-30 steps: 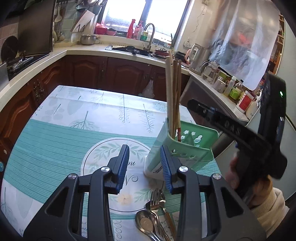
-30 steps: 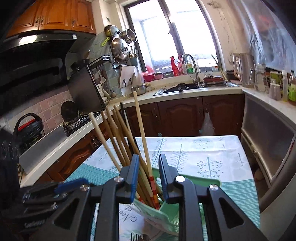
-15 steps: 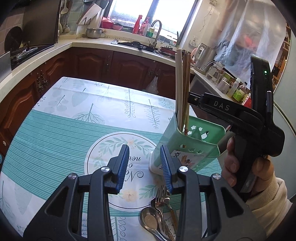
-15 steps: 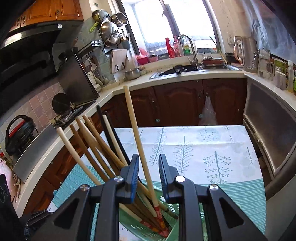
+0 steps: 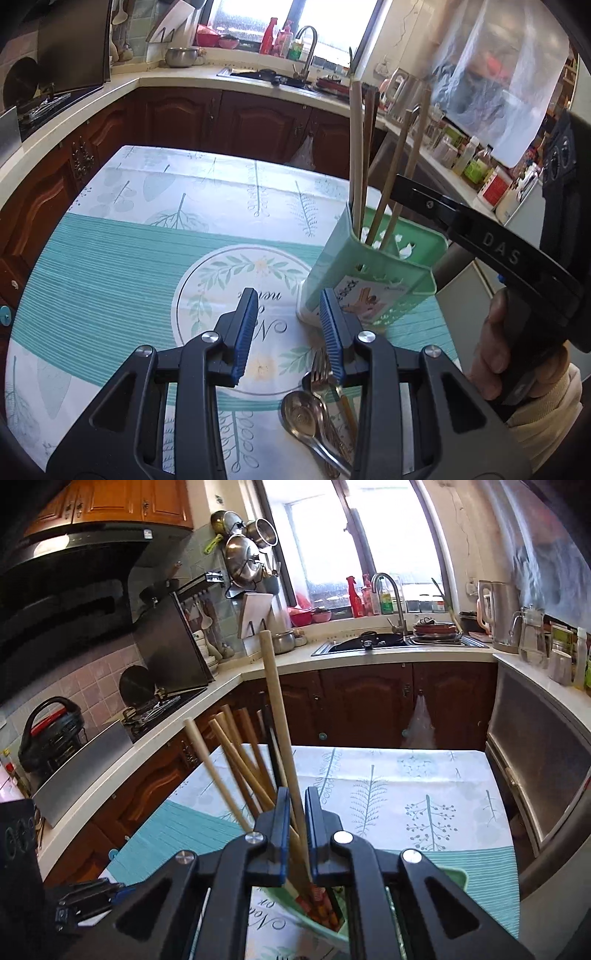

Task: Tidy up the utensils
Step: 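Move both tools back over the spoons and forks beside the holder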

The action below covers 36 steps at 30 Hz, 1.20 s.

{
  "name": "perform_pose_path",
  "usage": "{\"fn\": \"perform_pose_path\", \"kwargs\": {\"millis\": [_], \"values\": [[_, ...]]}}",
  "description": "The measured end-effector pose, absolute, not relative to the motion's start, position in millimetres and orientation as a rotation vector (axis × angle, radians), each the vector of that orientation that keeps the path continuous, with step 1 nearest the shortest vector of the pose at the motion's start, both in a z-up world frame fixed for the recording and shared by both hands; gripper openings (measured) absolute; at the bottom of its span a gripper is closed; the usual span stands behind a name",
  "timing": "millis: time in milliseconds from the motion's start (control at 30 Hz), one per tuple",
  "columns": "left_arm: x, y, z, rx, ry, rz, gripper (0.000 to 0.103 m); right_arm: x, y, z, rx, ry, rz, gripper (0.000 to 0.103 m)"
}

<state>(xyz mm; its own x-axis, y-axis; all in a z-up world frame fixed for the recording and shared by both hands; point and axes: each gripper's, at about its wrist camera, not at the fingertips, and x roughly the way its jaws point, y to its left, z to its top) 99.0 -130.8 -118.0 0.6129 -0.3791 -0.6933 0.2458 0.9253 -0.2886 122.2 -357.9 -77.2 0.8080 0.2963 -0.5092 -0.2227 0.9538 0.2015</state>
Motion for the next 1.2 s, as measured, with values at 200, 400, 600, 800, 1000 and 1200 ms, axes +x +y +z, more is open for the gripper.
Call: {"fn": "perform_pose_path", "kwargs": {"millis": [200,400,600,800,1000,1200], "values": [[91.8,-124.4,-123.3,-0.151,0.924,-0.342,0.032,108.6,-351.3,-77.1,0.087,0.609,0.293,0.029],[81.3,-116.9,-129.3,-0.134,1.015,-0.347,0.032,83.4,-353.7,-70.6,0.114,0.582,0.293,0.031],[74.7,-117.3,-147.0,-0.138,1.113,-0.399,0.035,59.8,-350.9,-76.6,0.119,0.623,0.297,0.031],[76.9,-124.1,-179.5,-0.166,1.224,-0.491,0.045,41.0,-348.1,-108.2,0.126,0.732,0.296,0.031],[74.9,-134.4,-209.6,-0.176,1.268,-0.595,0.045,33.3,-359.5,-134.7,0.183,0.807,0.268,0.031],[82.9,-137.5,-232.3,-0.202,1.283,-0.599,0.045,27.7,-373.7,-156.5,0.24,0.845,0.251,0.031]]}}
